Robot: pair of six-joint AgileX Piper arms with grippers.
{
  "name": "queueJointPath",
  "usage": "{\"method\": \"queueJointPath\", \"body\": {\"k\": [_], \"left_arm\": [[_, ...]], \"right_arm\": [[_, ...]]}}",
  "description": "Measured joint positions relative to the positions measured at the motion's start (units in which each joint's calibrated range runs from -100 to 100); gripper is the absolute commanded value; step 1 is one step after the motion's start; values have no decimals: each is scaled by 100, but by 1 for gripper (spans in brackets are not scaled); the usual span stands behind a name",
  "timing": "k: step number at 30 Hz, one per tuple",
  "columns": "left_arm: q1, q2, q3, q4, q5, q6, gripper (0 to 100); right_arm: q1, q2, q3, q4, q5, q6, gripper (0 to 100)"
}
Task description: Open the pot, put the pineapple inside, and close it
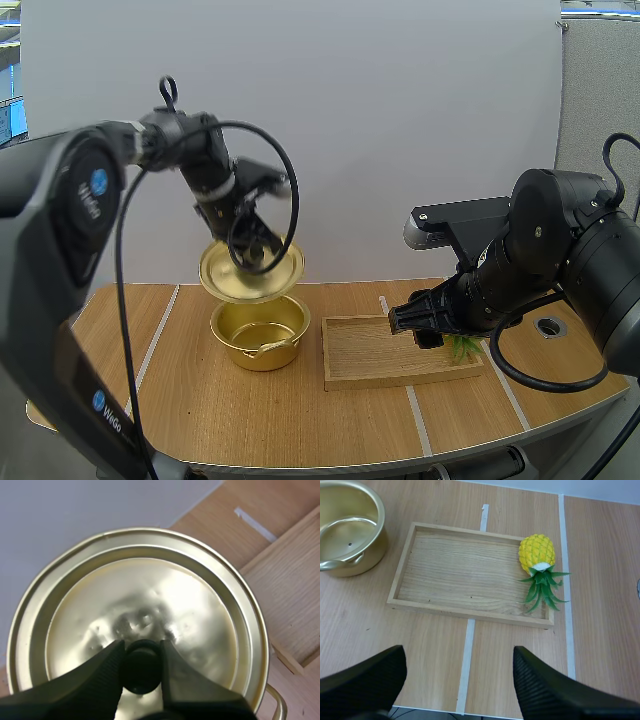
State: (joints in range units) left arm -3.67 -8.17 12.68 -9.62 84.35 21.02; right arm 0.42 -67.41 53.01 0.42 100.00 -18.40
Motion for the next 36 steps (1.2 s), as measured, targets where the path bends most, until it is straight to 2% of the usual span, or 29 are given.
{"method": "queueJointPath", "body": {"k": [16,25,36], "left_arm": [[0,-1523,-1873,171,-229,-192,0],[0,-1572,-3294,962,-727,-1078,0],[0,-1587,-4475,962,-1169,-1756,0]], "right_arm": [[0,0,0,0,0,0,100],[0,0,0,0,0,0,100],[0,0,0,0,0,0,100]]}}
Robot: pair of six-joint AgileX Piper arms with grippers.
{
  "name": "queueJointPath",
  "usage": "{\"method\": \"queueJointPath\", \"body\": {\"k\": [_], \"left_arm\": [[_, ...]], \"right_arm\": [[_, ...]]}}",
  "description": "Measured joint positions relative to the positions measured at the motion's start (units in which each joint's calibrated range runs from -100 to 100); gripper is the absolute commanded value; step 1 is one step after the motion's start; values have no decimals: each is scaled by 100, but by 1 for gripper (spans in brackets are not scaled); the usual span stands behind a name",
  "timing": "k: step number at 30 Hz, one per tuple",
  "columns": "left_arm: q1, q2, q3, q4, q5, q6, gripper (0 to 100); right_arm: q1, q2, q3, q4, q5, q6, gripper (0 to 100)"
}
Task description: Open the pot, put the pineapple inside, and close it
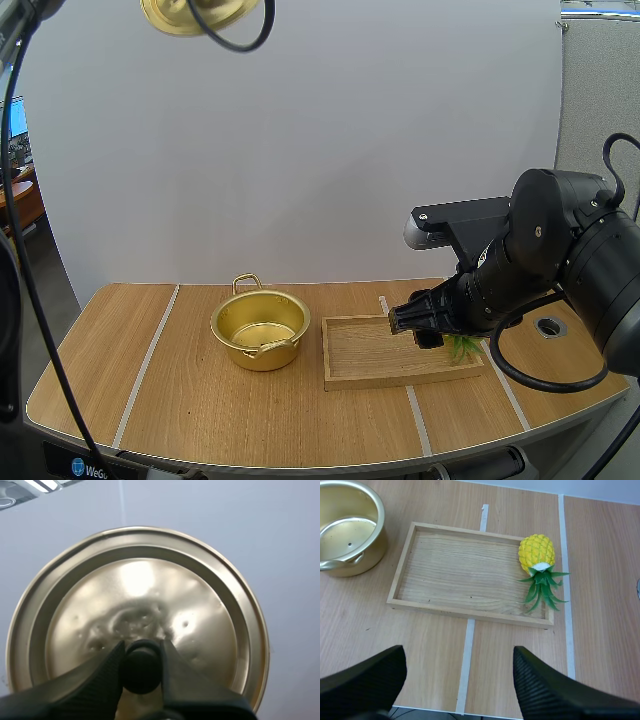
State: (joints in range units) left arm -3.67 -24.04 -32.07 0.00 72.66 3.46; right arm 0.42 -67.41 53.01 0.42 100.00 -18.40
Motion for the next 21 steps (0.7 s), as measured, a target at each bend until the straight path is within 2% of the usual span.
{"method": "queueJointPath", "body": {"k": [7,12,21], "left_arm": [[0,-25,-40,0,-265,-41,0],[0,-25,-40,0,-265,-51,0],[0,-25,-40,0,-265,-60,0]], "right_arm": [[0,0,0,-75,0,121,100],[0,156,0,-552,-240,451,100],[0,1329,0,-727,-1372,573,100]]}}
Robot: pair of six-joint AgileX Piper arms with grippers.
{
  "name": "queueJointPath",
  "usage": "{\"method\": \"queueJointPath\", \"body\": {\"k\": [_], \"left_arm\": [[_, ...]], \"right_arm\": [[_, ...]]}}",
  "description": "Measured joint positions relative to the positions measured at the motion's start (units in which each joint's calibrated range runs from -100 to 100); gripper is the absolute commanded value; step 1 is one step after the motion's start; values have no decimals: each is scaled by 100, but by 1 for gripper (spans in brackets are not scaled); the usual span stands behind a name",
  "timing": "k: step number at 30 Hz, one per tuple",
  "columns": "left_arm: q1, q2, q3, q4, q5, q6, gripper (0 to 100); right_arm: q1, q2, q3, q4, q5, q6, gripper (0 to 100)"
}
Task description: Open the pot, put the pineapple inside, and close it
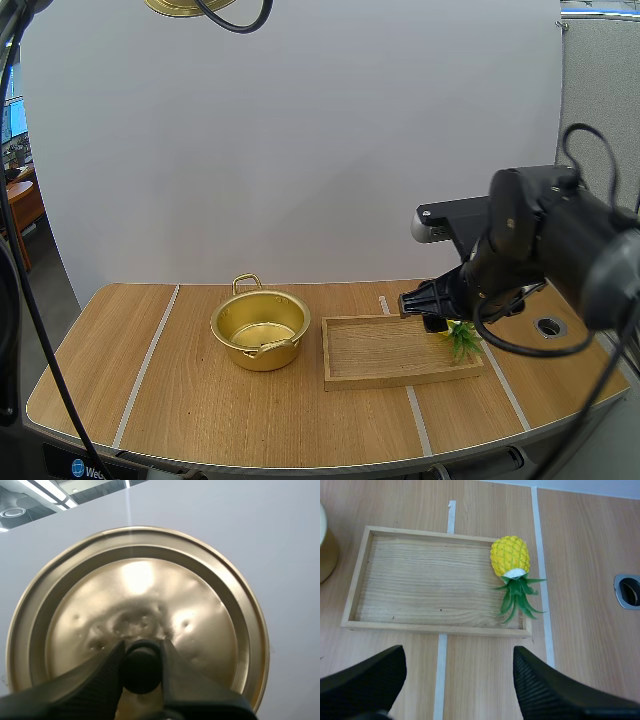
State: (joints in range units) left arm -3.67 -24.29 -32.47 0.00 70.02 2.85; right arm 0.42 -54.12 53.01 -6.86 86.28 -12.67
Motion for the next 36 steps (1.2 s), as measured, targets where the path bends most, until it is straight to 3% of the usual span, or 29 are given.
{"method": "queueJointPath", "body": {"k": [10,21,27,36], "left_arm": [[0,0,0,31,-61,0,0],[0,0,0,31,-99,0,0],[0,0,0,31,-99,0,0],[0,0,0,31,-115,0,0]], "right_arm": [[0,1109,0,-391,-1115,20,100],[0,1658,0,-567,-1947,-37,100],[-227,2047,-113,-552,-2269,-224,100],[-915,3031,-983,934,-2357,-1772,100]]}}
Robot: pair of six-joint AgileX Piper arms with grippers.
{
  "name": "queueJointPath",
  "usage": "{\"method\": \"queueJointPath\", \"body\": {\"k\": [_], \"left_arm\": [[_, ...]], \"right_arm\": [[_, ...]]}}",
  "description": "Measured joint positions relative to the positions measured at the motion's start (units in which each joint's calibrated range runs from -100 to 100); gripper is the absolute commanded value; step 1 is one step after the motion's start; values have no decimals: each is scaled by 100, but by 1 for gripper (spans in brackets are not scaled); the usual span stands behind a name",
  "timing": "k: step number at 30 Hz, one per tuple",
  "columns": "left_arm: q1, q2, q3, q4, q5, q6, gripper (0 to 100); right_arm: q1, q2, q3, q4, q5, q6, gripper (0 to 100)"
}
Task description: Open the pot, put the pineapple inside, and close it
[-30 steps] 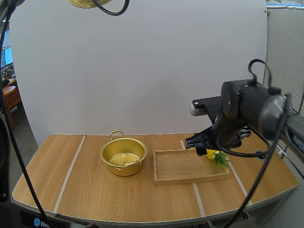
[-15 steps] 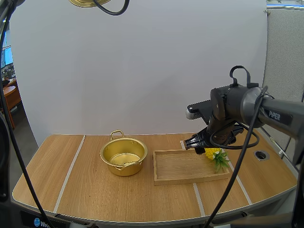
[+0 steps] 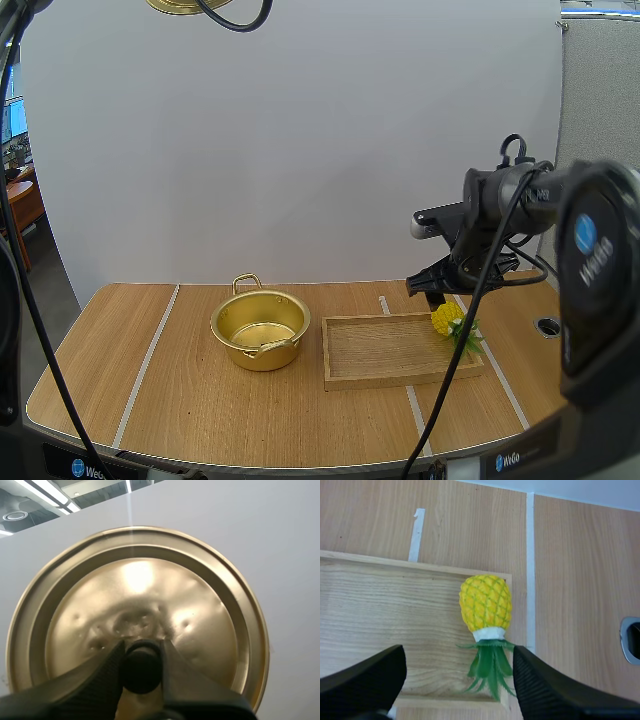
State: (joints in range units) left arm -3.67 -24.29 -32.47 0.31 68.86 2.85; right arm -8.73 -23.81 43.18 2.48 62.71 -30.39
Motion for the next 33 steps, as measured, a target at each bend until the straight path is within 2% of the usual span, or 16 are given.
{"method": "queueJointPath", "body": {"k": [6,16,33], "left_arm": [[0,0,0,0,0,0,0],[0,0,0,0,0,0,0],[0,0,0,0,0,-10,0]], "right_arm": [[-133,668,-436,293,15,-464,100],[-147,1599,-1029,327,-76,-629,100],[-147,2139,-1066,354,-517,-733,100]]}}
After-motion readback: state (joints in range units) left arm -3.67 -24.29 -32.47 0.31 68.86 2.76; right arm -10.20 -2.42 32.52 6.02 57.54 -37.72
